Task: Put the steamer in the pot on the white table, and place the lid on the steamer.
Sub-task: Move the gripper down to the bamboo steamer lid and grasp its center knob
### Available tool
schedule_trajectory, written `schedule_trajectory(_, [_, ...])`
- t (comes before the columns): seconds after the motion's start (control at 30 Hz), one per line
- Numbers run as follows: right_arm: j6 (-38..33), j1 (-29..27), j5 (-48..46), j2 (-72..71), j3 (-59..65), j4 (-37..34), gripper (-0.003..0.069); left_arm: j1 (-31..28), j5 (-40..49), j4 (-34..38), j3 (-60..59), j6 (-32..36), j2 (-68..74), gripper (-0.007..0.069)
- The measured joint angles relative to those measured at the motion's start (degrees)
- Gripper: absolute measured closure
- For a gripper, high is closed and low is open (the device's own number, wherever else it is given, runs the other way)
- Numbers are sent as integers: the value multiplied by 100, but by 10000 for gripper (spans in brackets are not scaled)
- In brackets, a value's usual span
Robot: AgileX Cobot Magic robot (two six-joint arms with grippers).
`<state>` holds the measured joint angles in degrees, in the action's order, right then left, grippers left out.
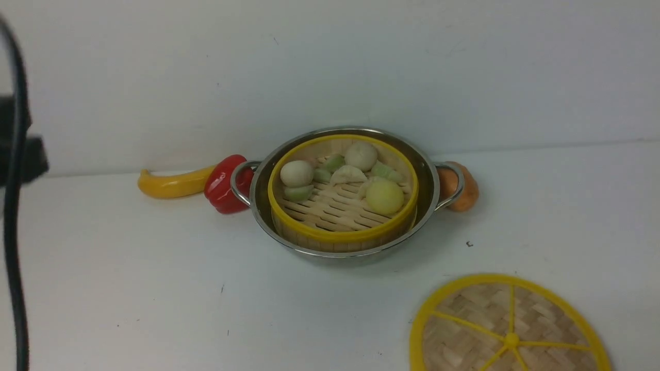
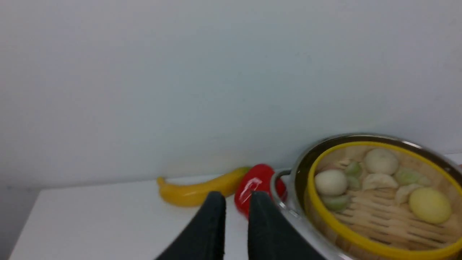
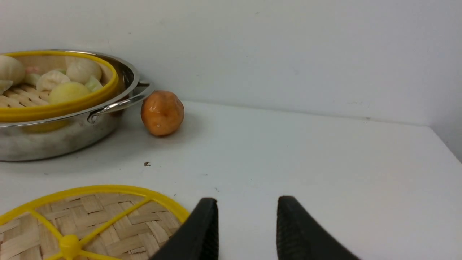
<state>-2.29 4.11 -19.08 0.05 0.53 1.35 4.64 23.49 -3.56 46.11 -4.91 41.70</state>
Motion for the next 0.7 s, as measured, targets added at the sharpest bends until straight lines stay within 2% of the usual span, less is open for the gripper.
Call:
schedule_trajectory(0.27, [0,0,0,0,0,0,410,-678,93,0,-1962,97,-2321,520])
schedule_trajectory(0.43, [0,0,0,0,0,0,410,-1079,251,-84,-2688,139,-2925,519])
schedule_trajectory(0.7, [0,0,0,0,0,0,410,-1306,241,-263,-3671,92,-3572,498])
